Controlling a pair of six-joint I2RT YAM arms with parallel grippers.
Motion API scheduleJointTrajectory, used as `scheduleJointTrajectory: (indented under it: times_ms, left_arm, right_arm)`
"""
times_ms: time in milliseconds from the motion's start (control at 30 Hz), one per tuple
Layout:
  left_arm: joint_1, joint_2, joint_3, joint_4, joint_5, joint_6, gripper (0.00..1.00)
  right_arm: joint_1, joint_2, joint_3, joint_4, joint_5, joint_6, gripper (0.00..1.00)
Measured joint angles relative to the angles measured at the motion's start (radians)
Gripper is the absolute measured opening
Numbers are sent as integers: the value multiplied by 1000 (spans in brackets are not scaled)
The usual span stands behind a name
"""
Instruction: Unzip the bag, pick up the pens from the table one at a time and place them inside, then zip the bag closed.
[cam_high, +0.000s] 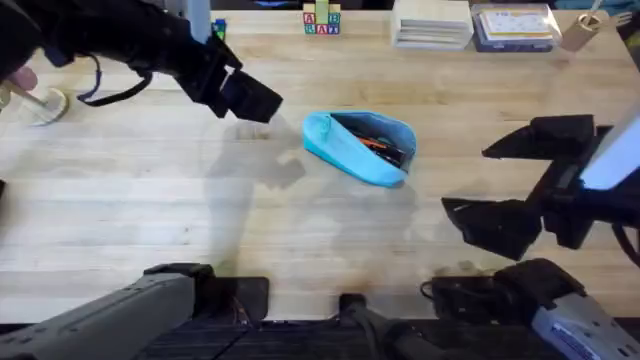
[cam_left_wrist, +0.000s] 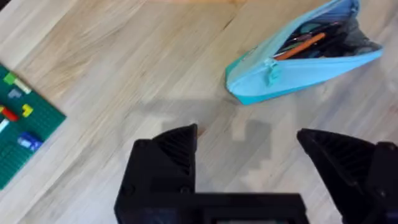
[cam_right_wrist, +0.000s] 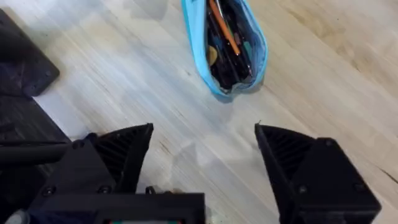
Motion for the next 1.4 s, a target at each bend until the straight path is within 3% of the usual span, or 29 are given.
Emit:
scheduleJointTrajectory:
  times_ms: [233,567,733,1400]
  left_arm:
    - [91,0,0,0,10,1,992]
    - [169,0,0,0,29,2,993]
    - [171,0,0,0,30,2,993]
    - [171,0,0,1,30,2,992]
  right_arm:
    - [0,0,0,0,0,0,997]
    - [0,0,0,19,0,6,998]
    - [0,0,0,89,0,111,998]
    - [0,0,0,89,16,386,998]
